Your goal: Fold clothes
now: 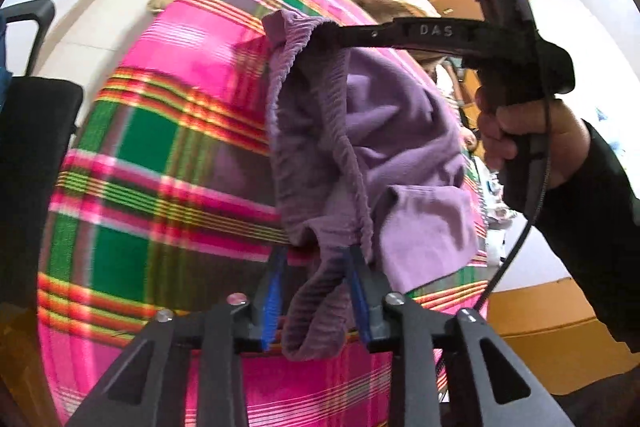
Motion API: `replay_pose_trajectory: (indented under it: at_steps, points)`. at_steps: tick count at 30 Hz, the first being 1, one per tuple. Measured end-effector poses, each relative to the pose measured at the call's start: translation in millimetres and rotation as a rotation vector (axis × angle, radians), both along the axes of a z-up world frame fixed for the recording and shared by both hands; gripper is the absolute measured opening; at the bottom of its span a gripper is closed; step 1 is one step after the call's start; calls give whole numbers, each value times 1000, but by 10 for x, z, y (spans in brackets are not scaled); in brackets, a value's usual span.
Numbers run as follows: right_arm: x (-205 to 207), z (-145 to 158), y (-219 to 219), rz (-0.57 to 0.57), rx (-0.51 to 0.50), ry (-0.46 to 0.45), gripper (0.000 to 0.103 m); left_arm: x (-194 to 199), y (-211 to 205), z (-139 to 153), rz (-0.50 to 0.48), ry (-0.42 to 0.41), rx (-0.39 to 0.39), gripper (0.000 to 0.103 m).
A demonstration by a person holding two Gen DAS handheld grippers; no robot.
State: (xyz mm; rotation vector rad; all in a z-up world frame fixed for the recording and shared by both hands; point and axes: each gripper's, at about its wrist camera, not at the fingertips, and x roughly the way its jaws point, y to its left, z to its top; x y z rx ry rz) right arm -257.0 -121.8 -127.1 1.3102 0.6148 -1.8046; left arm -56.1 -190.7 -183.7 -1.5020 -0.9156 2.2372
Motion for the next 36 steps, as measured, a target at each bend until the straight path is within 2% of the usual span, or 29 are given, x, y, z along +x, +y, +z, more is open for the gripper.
replay_pose_trajectory:
  at_steps: [10,19,21,22,24,29,36]
  points:
    - [-91,-19,256,-62,-18,7,4,82,272,102,-38,2,1,37]
    - [-68,-24,269,-32,-20,22,4,142,417,42,42,-66,-85,37]
    - [-56,-20,262,-22,-22,24,4,148,442,6,61,-93,-105,24]
    - [-50,-18,258,-17,-23,25,4,153,448,-11,72,-106,-111,23]
    - [-38,-13,250,-7,-24,27,4,173,428,-34,97,-126,-107,12]
    - [-45,123,205,-10,-76,19,4,247,217,171,171,-100,-114,8]
    - [-93,665,-71,-3,-215,65,2,340,-198,595,284,-29,-141,6]
